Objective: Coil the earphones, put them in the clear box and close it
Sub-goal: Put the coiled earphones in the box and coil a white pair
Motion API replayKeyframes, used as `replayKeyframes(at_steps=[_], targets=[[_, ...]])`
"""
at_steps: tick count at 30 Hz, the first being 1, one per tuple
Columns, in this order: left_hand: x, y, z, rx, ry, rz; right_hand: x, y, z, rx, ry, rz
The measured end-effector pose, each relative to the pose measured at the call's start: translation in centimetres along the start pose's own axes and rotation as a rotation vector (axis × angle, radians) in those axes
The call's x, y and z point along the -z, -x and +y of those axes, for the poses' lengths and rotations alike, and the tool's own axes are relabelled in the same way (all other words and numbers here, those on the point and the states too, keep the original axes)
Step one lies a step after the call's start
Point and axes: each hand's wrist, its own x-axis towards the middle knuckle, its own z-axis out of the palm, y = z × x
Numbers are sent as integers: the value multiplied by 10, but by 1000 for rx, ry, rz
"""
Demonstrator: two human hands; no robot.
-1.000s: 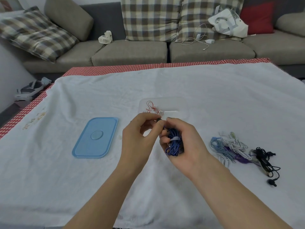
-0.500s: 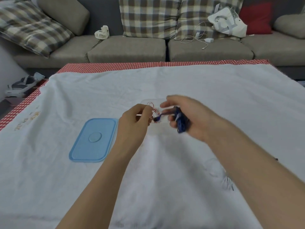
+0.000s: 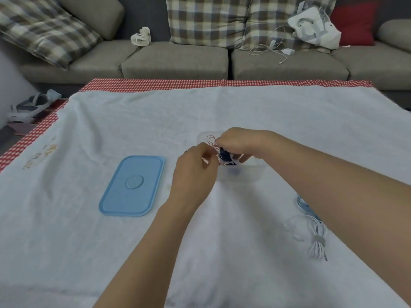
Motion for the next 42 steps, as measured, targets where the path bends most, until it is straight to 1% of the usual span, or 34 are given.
replayKeyframes(at_steps=[1,3,4,6,8,9,10,11,12,13,14,15,16,18,21,23,25,27,29,33,36,40,42], targets=[[-2,1,-1,-31,-40,-2,0,0,2,31,37,57],[-7,4,-2,-104,-110,-15,2,7,9,108,92,247],[-8,7,-1,-140,-133,-27,3,13,14,150,74,355],[-10,11,1,-204,-149,-46,5,34,31,195,-64,514],[-11,16,4,-234,-127,-49,0,62,56,181,-149,600],[-10,17,4,-235,-124,-56,-5,74,69,143,-126,620],[-10,20,5,-234,-134,-68,-12,86,84,79,-59,612],[-10,22,6,-234,-154,-78,-20,96,98,0,35,559],[-10,25,6,-237,-177,-86,-27,106,108,-84,142,467],[-11,28,7,-249,-202,-88,-32,114,114,-168,247,339],[-13,32,9,-273,-230,-89,-37,121,120,-230,336,223],[-15,34,11,-299,-253,-98,-40,125,125,-258,412,150],[-16,37,11,-320,-275,-121,-42,127,128,-261,465,120],[-19,44,10,-322,-341,-224,-45,130,131,-215,481,124],[-23,54,2,-230,-506,-451,-49,129,131,-137,460,123],[-24,59,-2,-197,-574,-525,-51,128,128,-102,455,134],[-23,61,-2,-192,-548,-511,-51,126,123,-77,364,142],[-21,62,-1,-180,-484,-497,-54,124,118,-59,200,146],[-18,64,-1,-143,-393,-530,-56,121,114,-27,43,162],[-13,69,-3,-64,-229,-634,-54,119,104,48,-433,149],[-10,68,-6,-40,-125,-630,-51,121,93,96,-678,88],[-8,63,-7,-69,53,-630,-50,122,80,113,-877,22],[-5,61,-6,-76,79,-613,-49,122,77,114,-938,17]])
